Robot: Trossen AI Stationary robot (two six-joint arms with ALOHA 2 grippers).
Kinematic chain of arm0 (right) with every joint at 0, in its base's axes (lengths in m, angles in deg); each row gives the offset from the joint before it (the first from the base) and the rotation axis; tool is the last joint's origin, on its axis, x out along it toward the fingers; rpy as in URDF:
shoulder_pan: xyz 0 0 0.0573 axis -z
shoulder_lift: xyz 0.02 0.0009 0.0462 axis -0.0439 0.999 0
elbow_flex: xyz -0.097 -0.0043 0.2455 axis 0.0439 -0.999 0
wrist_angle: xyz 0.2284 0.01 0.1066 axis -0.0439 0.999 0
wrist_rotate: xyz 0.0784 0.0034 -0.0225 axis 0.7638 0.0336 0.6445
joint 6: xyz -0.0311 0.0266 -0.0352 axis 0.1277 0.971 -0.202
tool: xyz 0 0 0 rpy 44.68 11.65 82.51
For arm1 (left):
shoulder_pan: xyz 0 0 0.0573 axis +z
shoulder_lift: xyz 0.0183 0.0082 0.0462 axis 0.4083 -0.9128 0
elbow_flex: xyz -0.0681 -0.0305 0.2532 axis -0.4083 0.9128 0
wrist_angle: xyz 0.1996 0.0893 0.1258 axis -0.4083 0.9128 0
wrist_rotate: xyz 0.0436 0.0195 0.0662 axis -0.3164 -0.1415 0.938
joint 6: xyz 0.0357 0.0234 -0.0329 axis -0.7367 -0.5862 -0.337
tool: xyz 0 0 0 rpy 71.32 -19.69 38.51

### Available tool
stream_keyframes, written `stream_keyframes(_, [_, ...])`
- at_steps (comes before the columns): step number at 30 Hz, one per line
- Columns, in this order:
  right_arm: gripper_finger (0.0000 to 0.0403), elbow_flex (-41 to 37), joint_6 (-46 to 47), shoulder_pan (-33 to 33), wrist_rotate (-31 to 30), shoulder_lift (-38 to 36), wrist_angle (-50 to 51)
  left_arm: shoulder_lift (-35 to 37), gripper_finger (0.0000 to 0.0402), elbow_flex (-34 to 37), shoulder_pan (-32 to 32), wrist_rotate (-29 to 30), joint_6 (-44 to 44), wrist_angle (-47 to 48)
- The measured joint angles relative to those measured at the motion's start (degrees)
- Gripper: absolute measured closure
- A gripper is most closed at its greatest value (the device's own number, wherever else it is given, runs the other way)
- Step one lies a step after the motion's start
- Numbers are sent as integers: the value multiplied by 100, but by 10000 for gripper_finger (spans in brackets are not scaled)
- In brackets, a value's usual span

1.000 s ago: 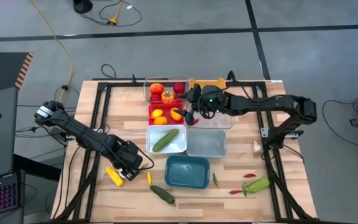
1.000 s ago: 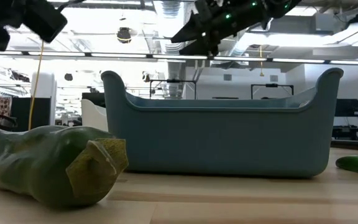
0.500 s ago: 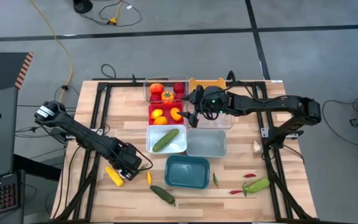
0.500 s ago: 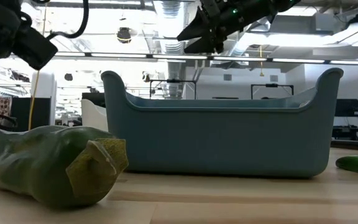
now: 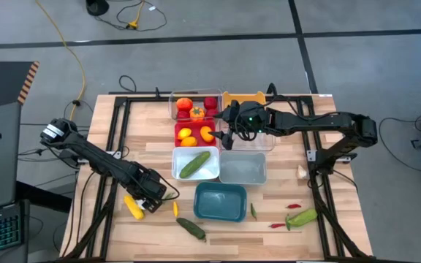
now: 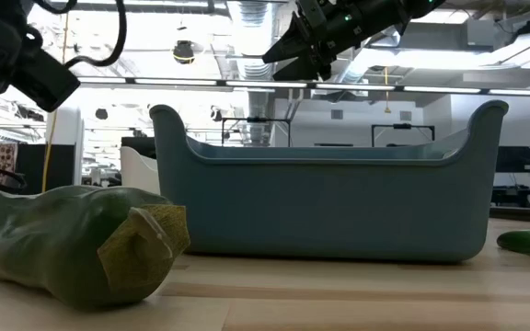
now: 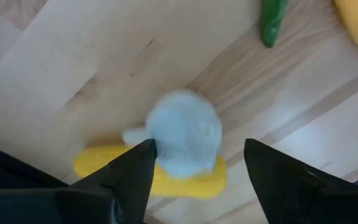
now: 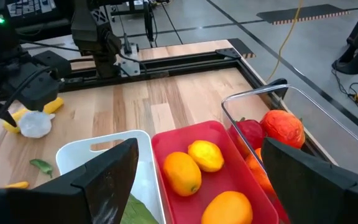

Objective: Sort produce into baskets
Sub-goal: Put the left white garlic into the gray bin

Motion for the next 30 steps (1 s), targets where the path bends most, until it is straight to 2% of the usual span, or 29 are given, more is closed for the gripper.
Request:
stream_keyframes(8, [36, 0, -2, 0, 0, 0, 68, -2, 142, 147, 0, -148, -34, 6])
stream_keyframes(19, [36, 0, 11, -1, 0, 0, 88, -2, 141, 143, -18, -1340, -1104, 5])
stream_keyframes(26, [36, 0, 9, 0, 0, 1, 90, -2, 141, 143, -115, -778, -913, 7])
stream_keyframes(30, [36, 0, 9, -1, 0, 2, 88, -2, 141, 143, -185, -863, -856, 2])
